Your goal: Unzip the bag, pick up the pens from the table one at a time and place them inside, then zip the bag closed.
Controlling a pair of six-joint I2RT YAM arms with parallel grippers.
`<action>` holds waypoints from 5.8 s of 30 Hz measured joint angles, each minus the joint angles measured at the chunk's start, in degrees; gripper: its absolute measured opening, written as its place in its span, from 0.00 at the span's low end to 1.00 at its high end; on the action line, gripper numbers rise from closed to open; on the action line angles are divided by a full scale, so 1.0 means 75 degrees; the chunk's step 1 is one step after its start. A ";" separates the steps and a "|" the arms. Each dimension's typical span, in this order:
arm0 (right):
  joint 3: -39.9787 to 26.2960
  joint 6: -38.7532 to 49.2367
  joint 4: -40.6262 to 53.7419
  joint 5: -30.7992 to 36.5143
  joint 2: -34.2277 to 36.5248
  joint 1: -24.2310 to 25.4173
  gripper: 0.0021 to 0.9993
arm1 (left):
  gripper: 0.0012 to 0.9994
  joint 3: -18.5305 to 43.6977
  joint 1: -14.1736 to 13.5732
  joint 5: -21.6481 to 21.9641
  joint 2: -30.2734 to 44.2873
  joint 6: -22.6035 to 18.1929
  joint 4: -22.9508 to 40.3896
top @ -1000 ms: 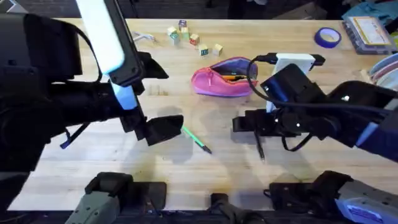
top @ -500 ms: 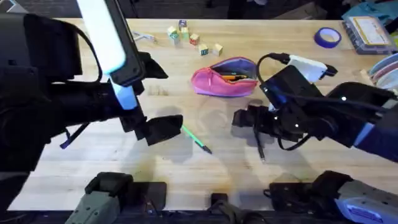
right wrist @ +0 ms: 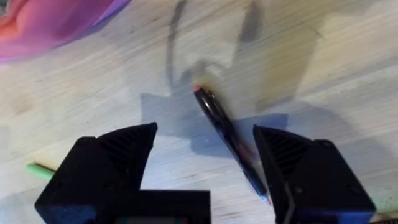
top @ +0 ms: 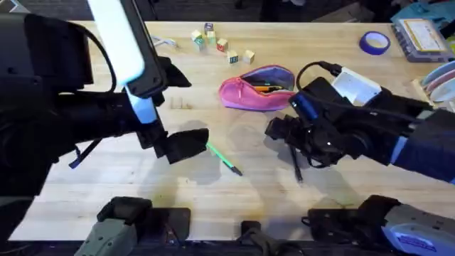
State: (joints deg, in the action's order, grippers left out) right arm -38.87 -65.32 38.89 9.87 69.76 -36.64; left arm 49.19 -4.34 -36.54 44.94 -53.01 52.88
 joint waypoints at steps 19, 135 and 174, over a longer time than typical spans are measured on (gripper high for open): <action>-0.0306 -0.1381 0.0468 0.0425 0.1000 -0.0200 0.50 | 0.99 0.0000 0.0000 0.0001 0.0001 0.0000 -0.0343; -0.3829 1.7568 -0.1676 -0.1696 0.2057 0.1224 1.00 | 0.99 0.0000 0.0000 0.0001 0.0001 0.0000 -0.0347; -0.3829 0.9132 0.1860 -0.1904 -0.1209 -0.0341 1.00 | 0.99 0.0000 0.0000 0.0092 -0.0002 0.0000 -0.0276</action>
State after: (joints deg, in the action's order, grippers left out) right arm -67.59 3.17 52.84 -4.41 60.69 -39.20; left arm 49.19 -4.34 -35.85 44.93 -53.01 50.81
